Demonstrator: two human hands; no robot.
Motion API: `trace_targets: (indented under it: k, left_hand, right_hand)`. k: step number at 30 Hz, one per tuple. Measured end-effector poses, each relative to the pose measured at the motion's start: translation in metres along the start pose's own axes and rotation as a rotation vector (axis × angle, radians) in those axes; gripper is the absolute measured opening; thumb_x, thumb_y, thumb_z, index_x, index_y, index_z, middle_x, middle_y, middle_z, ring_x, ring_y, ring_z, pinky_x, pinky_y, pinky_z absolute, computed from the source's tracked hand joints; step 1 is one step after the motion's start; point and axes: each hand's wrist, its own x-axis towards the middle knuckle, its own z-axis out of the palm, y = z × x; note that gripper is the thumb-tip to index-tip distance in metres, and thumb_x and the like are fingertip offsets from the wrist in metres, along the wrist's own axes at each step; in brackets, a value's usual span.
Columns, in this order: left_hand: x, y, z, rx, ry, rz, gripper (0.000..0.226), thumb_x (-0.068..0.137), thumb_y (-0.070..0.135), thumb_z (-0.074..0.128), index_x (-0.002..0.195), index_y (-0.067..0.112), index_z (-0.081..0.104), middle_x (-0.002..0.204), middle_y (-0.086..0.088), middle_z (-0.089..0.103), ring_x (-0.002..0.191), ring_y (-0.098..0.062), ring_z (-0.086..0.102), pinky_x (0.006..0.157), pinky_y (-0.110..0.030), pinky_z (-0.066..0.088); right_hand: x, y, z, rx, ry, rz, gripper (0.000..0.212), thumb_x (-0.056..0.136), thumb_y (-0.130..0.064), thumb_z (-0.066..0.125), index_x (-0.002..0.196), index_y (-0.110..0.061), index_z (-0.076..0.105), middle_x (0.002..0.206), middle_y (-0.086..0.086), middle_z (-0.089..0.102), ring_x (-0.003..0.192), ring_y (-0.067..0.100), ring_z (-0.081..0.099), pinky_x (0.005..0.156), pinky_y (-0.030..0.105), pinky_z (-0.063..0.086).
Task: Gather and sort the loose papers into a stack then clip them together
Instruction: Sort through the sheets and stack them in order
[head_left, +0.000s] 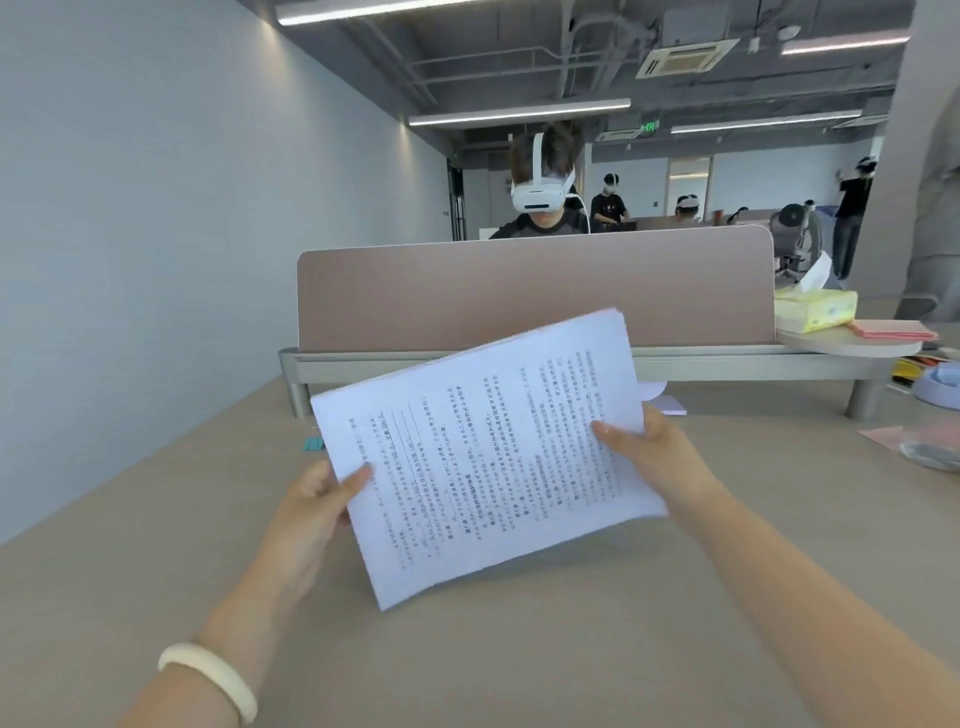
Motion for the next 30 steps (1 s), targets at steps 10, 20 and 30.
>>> trace_targets:
  k: [10, 20, 30]
  left_hand:
    - [0.020, 0.087, 0.030, 0.193, -0.258, 0.136, 0.066, 0.049, 0.046, 0.088, 0.109, 0.038, 0.061, 0.110, 0.013, 0.072, 0.108, -0.012, 0.067, 0.076, -0.024, 0.056]
    - [0.000, 0.052, 0.034, -0.036, -0.255, 0.018, 0.042, 0.078, 0.024, 0.073, 0.119, 0.017, 0.064, 0.116, -0.005, 0.071, 0.106, -0.026, 0.068, 0.096, -0.047, 0.051]
    - [0.001, 0.056, 0.026, -0.022, -0.276, -0.028, 0.053, 0.057, 0.043, 0.085, 0.105, 0.027, 0.070, 0.109, 0.002, 0.074, 0.101, -0.019, 0.071, 0.100, -0.046, 0.047]
  right_hand:
    - [0.030, -0.160, 0.019, -1.002, -0.215, -0.534, 0.032, 0.092, -0.029, 0.059, 0.118, -0.012, 0.056, 0.108, -0.001, 0.055, 0.104, 0.022, 0.050, 0.072, 0.026, 0.035]
    - [0.029, -0.130, -0.018, -0.472, -0.127, -0.244, 0.024, 0.078, -0.029, 0.076, 0.080, -0.010, 0.061, 0.081, 0.000, 0.059, 0.076, 0.014, 0.053, 0.063, 0.021, 0.040]
    - [0.007, -0.050, 0.035, 0.301, -0.131, -0.158, 0.020, 0.096, -0.020, 0.054, 0.112, -0.016, 0.065, 0.105, -0.002, 0.074, 0.093, 0.013, 0.072, 0.080, 0.032, 0.057]
